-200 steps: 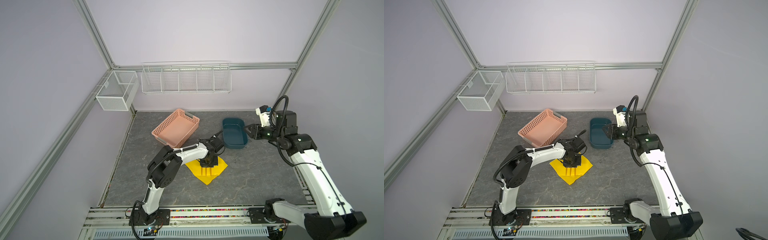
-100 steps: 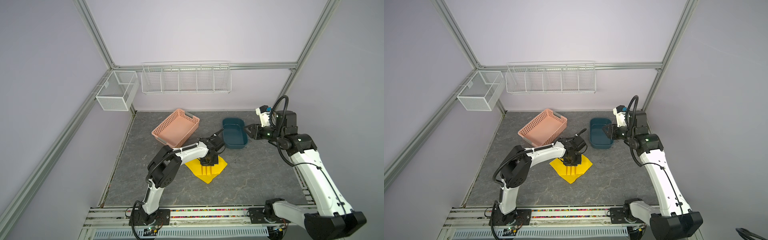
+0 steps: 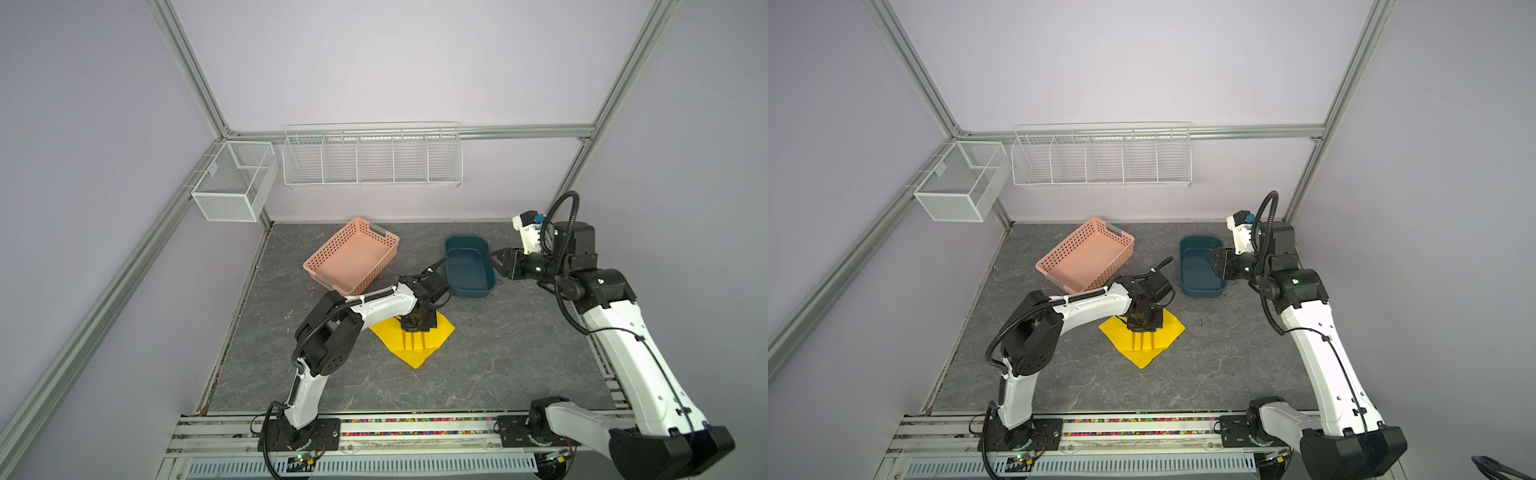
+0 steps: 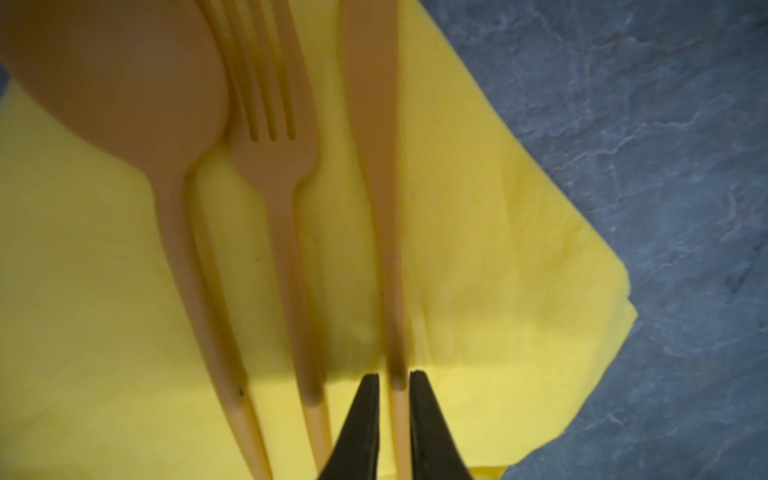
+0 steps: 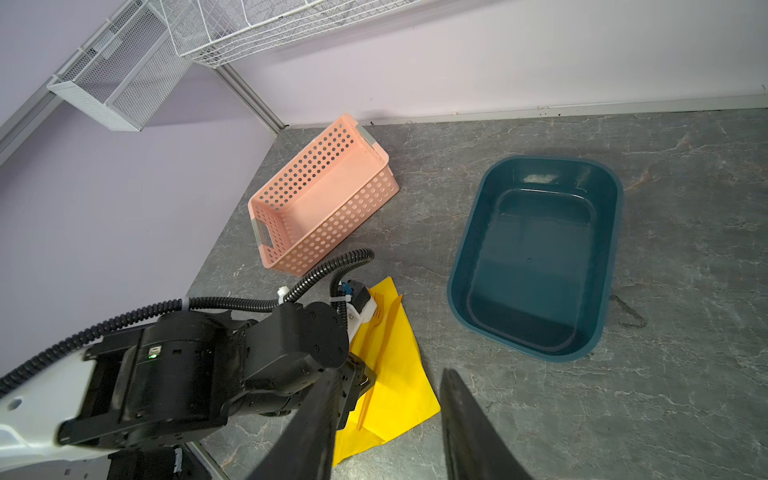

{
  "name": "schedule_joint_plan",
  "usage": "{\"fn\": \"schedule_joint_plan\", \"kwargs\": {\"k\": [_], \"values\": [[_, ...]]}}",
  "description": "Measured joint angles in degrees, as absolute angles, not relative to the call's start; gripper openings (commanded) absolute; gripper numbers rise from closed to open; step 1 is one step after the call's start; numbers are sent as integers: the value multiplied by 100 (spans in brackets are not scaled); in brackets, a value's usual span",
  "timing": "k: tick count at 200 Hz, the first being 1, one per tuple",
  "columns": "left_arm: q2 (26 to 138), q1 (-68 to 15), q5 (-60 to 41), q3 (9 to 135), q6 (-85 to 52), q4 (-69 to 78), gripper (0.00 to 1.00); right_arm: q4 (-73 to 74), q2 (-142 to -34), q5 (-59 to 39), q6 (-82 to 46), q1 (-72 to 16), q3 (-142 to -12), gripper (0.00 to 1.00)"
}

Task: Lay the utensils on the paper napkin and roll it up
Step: 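Hold the knife pressed on the napkin with the left gripper, then open the left gripper and raise it while the right gripper moves toward the napkin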

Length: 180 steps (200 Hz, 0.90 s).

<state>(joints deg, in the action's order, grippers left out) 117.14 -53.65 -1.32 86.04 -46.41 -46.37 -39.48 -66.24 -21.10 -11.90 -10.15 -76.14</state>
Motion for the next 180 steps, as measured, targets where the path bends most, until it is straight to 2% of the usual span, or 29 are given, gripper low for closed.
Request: {"fn": "schedule_joint_plan", "kwargs": {"k": [120,180], "values": [[11646,-5365,21,8604,-4687,-4689,13,-3951,-6580,-2108,-1162,-1015,-7614,44],[10422,-5319,513,8560,-4663,-4821,12,-4025,-6652,-2108,-1155,-1330,-7614,43]]}}
